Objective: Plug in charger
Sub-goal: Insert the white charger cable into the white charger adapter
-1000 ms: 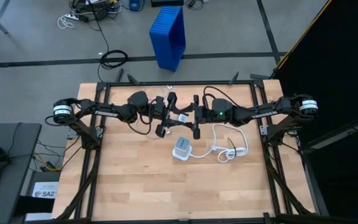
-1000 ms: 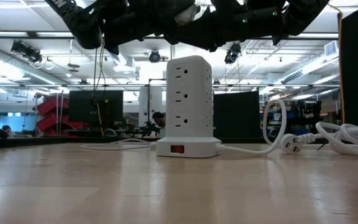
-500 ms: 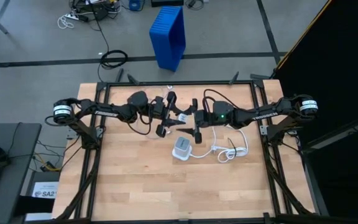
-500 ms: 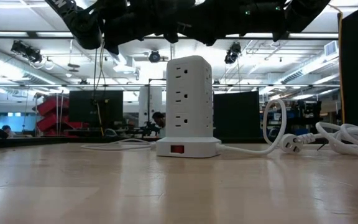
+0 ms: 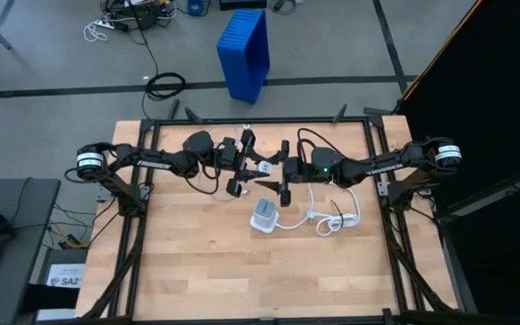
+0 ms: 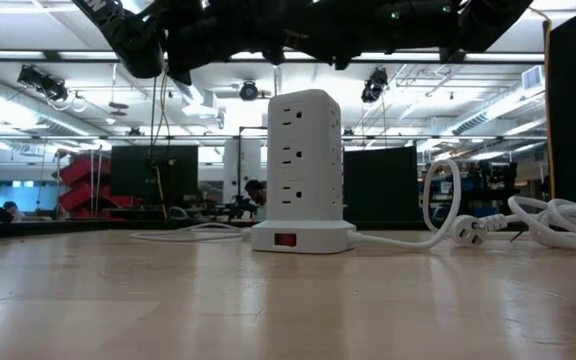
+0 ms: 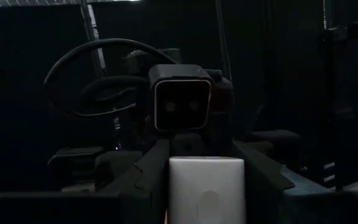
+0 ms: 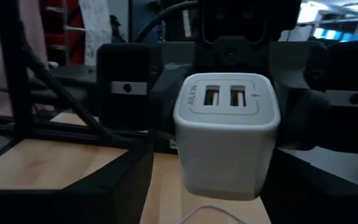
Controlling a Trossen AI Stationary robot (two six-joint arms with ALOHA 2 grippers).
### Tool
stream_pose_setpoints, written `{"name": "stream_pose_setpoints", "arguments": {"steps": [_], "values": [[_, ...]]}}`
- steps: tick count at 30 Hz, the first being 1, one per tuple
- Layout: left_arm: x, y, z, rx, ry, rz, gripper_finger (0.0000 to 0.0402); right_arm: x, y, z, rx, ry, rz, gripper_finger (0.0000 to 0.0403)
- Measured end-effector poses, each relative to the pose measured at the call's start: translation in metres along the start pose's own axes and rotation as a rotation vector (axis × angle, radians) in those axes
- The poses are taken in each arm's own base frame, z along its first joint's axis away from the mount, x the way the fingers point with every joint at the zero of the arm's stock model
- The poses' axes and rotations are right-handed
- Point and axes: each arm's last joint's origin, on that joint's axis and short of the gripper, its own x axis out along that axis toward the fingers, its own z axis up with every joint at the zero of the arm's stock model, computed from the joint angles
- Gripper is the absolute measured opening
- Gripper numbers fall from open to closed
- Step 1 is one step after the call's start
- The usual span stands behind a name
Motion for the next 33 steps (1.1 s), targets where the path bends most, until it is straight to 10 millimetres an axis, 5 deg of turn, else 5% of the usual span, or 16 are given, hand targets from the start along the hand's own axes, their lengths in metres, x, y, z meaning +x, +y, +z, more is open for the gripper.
{"name": "stream_pose_setpoints", "arguments": {"steps": [20, 33], "values": [[0.0000, -0.0001, 0.0005, -0.009, -0.016, 0.013, 0.0124, -0.0004, -0.0032, -0.0003, -0.056, 0.019, -0.084, 0.0267], [0.0001, 0.0000, -0.0019, -0.014, 0.021, 0.019, 0.0123, -0.0005, 0.0016, 0.0006, -0.091, 0.010, -0.068, 0.0140]]}}
